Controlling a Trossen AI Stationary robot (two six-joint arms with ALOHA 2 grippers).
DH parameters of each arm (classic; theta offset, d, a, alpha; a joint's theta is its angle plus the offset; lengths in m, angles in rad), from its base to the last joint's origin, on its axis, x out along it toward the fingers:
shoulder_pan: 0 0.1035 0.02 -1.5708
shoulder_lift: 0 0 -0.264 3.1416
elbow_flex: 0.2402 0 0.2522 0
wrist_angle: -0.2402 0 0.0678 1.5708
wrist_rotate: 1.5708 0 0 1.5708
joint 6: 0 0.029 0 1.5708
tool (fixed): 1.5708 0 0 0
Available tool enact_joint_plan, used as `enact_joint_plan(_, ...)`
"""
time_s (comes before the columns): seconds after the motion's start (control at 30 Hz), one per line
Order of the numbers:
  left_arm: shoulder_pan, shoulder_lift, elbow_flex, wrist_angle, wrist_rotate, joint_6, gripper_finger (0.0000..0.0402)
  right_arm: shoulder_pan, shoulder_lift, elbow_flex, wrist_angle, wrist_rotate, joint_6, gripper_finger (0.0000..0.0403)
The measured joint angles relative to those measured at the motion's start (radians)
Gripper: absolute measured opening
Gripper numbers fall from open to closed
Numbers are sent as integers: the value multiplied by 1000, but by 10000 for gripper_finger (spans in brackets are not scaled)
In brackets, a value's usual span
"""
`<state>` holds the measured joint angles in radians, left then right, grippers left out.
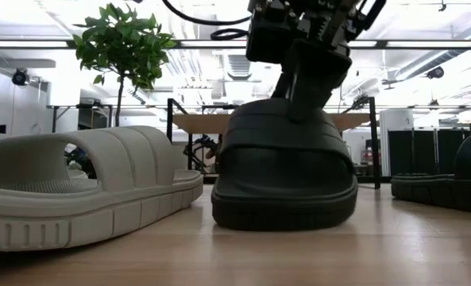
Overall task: Pick and place slides into the shelf
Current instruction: Put the left black slide on the shelf
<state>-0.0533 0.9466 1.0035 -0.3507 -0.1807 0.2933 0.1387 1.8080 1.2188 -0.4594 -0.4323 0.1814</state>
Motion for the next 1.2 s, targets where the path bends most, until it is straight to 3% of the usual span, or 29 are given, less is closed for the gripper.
enact_joint_plan(0.17,0,0,-9,-4,77,0,0,-2,-3,36,-77,45,-13,13)
enact_joint_plan(0.5,-3,0,-126,25,69,4,0,-25,-95,69,-146,122,-26,13)
enact_joint_plan(1.0,-62,68,-201,162,-42,63,0,-139,-296,70,-203,175,-29,13)
enact_joint_plan(1.2,-127,131,-201,160,-209,73,0,-163,-308,70,-243,174,-29,13)
